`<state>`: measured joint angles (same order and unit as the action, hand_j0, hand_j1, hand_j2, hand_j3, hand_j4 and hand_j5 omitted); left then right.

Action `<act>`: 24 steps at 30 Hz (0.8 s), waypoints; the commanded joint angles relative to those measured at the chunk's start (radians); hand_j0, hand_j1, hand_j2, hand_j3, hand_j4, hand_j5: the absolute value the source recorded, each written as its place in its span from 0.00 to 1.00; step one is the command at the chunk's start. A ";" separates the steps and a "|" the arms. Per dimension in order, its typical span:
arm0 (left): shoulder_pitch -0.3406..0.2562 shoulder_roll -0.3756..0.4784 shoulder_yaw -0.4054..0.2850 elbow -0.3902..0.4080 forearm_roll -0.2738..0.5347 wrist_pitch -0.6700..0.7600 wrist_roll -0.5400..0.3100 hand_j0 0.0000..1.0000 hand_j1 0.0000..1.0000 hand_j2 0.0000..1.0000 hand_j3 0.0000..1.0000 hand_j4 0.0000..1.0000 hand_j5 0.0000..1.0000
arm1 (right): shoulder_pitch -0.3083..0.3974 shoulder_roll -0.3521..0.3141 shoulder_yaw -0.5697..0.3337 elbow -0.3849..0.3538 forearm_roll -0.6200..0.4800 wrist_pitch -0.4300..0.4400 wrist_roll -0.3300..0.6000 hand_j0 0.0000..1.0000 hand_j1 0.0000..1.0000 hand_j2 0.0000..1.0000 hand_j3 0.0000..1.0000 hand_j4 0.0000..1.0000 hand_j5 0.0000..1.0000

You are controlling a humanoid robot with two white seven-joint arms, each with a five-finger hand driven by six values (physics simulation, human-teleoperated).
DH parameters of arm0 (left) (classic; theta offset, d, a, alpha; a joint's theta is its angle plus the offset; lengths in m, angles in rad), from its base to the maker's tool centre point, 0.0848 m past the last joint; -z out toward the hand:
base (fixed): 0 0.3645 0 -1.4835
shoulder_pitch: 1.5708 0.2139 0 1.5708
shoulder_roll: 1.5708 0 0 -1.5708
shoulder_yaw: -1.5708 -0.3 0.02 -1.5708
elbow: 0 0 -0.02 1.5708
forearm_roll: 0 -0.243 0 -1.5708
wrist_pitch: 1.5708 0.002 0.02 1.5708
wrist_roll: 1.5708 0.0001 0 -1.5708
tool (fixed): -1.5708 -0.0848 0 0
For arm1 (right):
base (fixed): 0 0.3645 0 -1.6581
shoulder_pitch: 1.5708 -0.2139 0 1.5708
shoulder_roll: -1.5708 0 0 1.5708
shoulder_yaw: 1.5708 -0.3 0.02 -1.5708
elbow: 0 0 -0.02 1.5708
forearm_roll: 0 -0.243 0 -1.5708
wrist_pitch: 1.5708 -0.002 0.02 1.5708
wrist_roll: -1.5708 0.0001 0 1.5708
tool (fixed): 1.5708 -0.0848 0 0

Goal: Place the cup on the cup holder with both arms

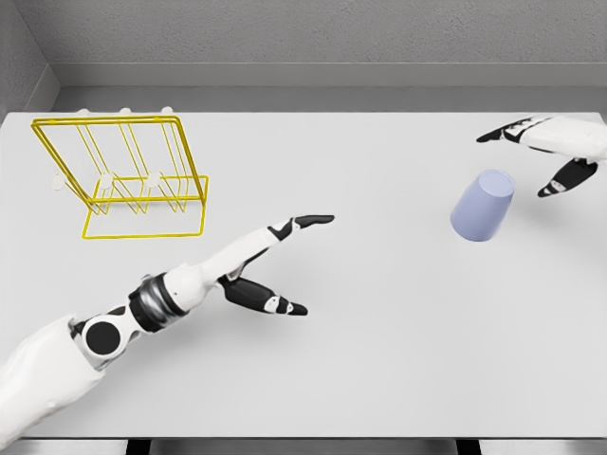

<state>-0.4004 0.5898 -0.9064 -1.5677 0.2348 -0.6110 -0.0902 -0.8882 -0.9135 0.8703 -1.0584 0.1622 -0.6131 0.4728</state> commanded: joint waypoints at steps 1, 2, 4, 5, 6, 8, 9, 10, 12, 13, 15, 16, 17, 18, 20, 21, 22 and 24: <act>0.009 -0.010 0.080 0.006 0.061 0.000 -0.121 1.00 1.00 1.00 1.00 1.00 1.00 | 0.000 0.016 0.003 -0.005 0.010 0.002 0.003 1.00 1.00 1.00 1.00 1.00 1.00; 0.023 -0.008 0.090 0.005 0.098 0.000 -0.148 1.00 1.00 1.00 1.00 1.00 1.00 | 0.000 0.021 0.009 -0.014 0.010 0.002 0.026 1.00 1.00 1.00 1.00 1.00 1.00; 0.023 -0.013 0.084 0.003 0.135 0.000 -0.148 1.00 1.00 1.00 1.00 1.00 1.00 | -0.002 0.018 0.012 -0.038 0.010 0.002 0.029 1.00 1.00 1.00 1.00 1.00 1.00; 0.021 -0.015 0.080 0.000 0.135 0.000 -0.146 1.00 1.00 1.00 1.00 1.00 1.00 | -0.002 0.013 0.015 -0.046 0.010 0.002 0.029 1.00 1.00 1.00 1.00 1.00 1.00; 0.020 -0.016 0.080 0.000 0.133 0.000 -0.146 1.00 1.00 1.00 1.00 1.00 1.00 | -0.002 0.012 0.026 -0.046 0.010 0.002 0.029 1.00 1.00 1.00 1.00 1.00 1.00; 0.018 -0.041 0.078 0.005 0.124 0.000 -0.145 1.00 1.00 1.00 1.00 1.00 1.00 | -0.005 0.010 0.029 -0.049 0.010 0.002 0.030 1.00 1.00 1.00 1.00 1.00 1.00; 0.020 -0.050 0.077 0.005 0.123 0.000 -0.145 1.00 1.00 1.00 1.00 1.00 1.00 | -0.005 0.010 0.030 -0.055 0.010 0.002 0.032 1.00 1.00 1.00 1.00 1.00 1.00; 0.020 -0.050 0.077 0.005 0.130 0.000 -0.145 1.00 1.00 1.00 1.00 1.00 1.00 | -0.005 0.010 0.032 -0.055 0.010 0.002 0.032 1.00 1.00 1.00 1.00 1.00 1.00; 0.023 -0.048 0.072 0.005 0.167 0.000 -0.148 1.00 1.00 1.00 1.00 1.00 1.00 | -0.005 0.010 0.036 -0.055 0.010 0.002 0.032 1.00 1.00 1.00 1.00 1.00 1.00; 0.023 -0.047 0.066 0.006 0.187 0.000 -0.148 1.00 1.00 1.00 1.00 1.00 1.00 | -0.005 0.010 0.038 -0.055 0.010 0.002 0.033 1.00 1.00 1.00 1.00 1.00 1.00; 0.020 -0.045 0.049 0.008 0.258 0.034 -0.145 1.00 1.00 1.00 1.00 1.00 1.00 | -0.005 0.010 0.047 -0.054 0.010 0.002 0.033 1.00 1.00 1.00 1.00 1.00 1.00; 0.018 -0.048 0.047 0.008 0.273 0.042 -0.145 1.00 1.00 1.00 1.00 1.00 1.00 | -0.003 0.015 0.049 -0.054 0.010 0.002 0.032 1.00 1.00 1.00 1.00 1.00 1.00; 0.018 -0.050 0.047 0.008 0.300 0.065 -0.146 1.00 1.00 1.00 1.00 1.00 1.00 | -0.003 0.018 0.055 -0.052 0.010 0.002 0.032 1.00 1.00 1.00 1.00 1.00 1.00; 0.018 -0.048 0.047 0.008 0.311 0.099 -0.145 1.00 1.00 1.00 1.00 1.00 1.00 | -0.003 0.018 0.055 -0.049 0.008 0.002 0.032 1.00 1.00 1.00 1.00 1.00 1.00; 0.018 -0.044 0.058 0.011 0.299 0.227 -0.138 1.00 1.00 1.00 1.00 1.00 1.00 | -0.003 0.019 0.055 -0.042 0.008 0.002 0.032 1.00 1.00 1.00 1.00 1.00 1.00; 0.018 -0.042 0.054 0.015 0.293 0.235 -0.140 1.00 1.00 1.00 1.00 1.00 1.00 | -0.002 0.019 0.055 -0.041 0.008 0.002 0.032 1.00 1.00 1.00 1.00 1.00 1.00; 0.017 -0.041 0.054 0.017 0.242 0.237 -0.141 1.00 1.00 1.00 1.00 1.00 1.00 | -0.002 0.021 0.055 -0.041 0.008 0.002 0.032 1.00 1.00 1.00 1.00 1.00 1.00; 0.011 -0.044 0.057 0.025 0.207 0.270 -0.145 1.00 1.00 1.00 1.00 1.00 1.00 | 0.000 0.021 0.056 -0.041 0.008 0.002 0.032 1.00 1.00 1.00 1.00 1.00 1.00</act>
<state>-0.3957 0.5457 -0.8512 -1.5483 0.4660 -0.3829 -0.2332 -0.8882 -0.8929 0.9261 -1.1011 0.1762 -0.6131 0.5048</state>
